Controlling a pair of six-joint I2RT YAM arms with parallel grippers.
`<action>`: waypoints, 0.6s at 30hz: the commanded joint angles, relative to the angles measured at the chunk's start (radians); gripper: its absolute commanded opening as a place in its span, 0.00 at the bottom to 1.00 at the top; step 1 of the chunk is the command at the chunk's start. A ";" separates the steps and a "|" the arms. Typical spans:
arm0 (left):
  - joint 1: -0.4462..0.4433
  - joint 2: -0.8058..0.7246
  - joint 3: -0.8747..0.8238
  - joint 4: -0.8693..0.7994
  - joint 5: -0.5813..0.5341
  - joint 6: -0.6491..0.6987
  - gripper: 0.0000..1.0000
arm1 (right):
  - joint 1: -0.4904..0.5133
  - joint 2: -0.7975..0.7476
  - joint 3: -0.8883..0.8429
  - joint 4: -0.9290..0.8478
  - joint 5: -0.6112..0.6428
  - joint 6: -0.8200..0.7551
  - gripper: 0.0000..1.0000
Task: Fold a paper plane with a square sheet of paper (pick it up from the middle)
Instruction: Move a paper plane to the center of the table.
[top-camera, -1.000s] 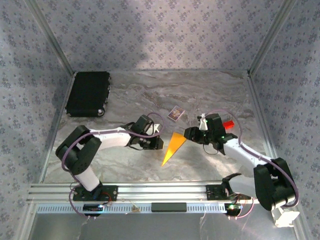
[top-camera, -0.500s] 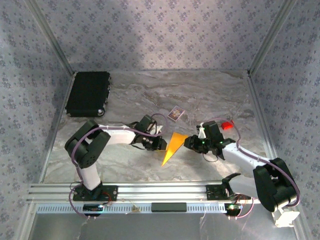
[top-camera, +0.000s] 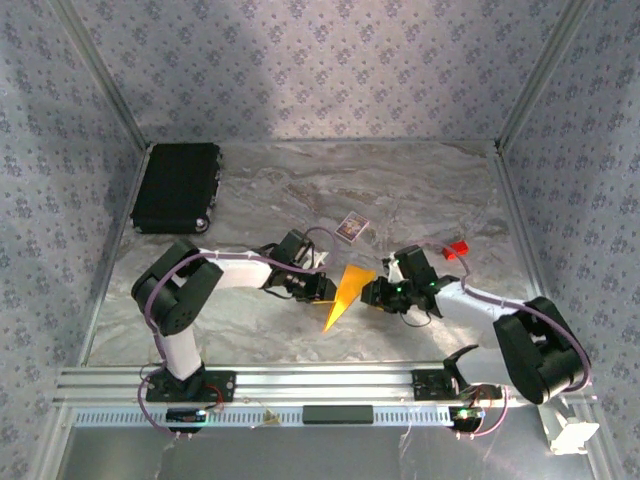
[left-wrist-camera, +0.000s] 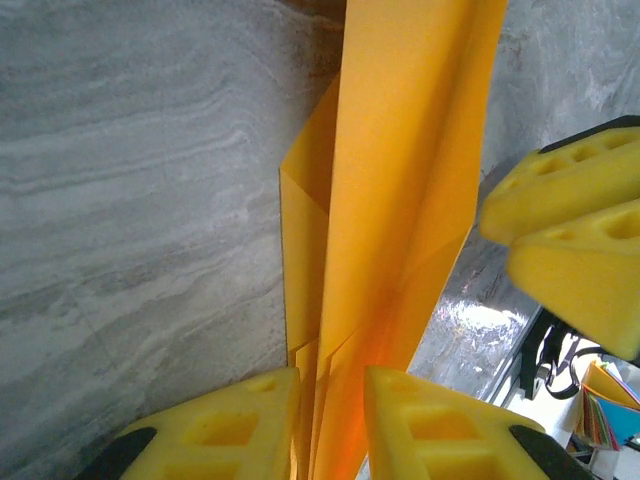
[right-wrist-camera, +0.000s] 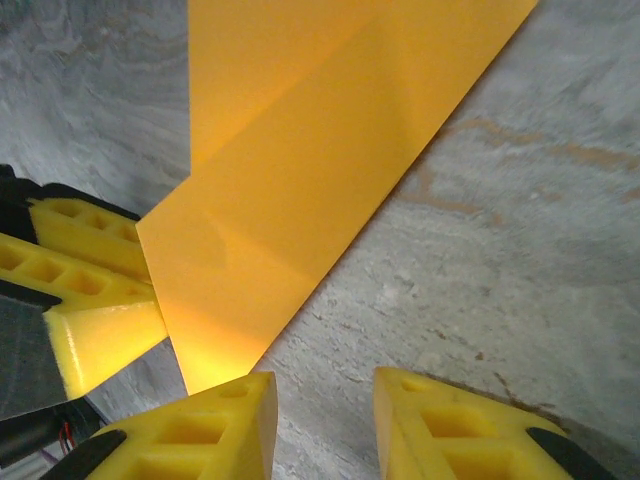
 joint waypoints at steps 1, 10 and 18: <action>-0.002 0.026 0.006 0.014 0.041 0.001 0.24 | 0.023 0.030 0.037 0.003 -0.017 0.000 0.32; -0.021 0.049 0.029 -0.007 0.056 0.012 0.24 | 0.052 0.071 0.045 0.015 -0.014 0.000 0.28; -0.041 0.037 0.032 -0.004 0.044 0.003 0.24 | 0.059 0.095 0.066 -0.004 -0.035 -0.028 0.21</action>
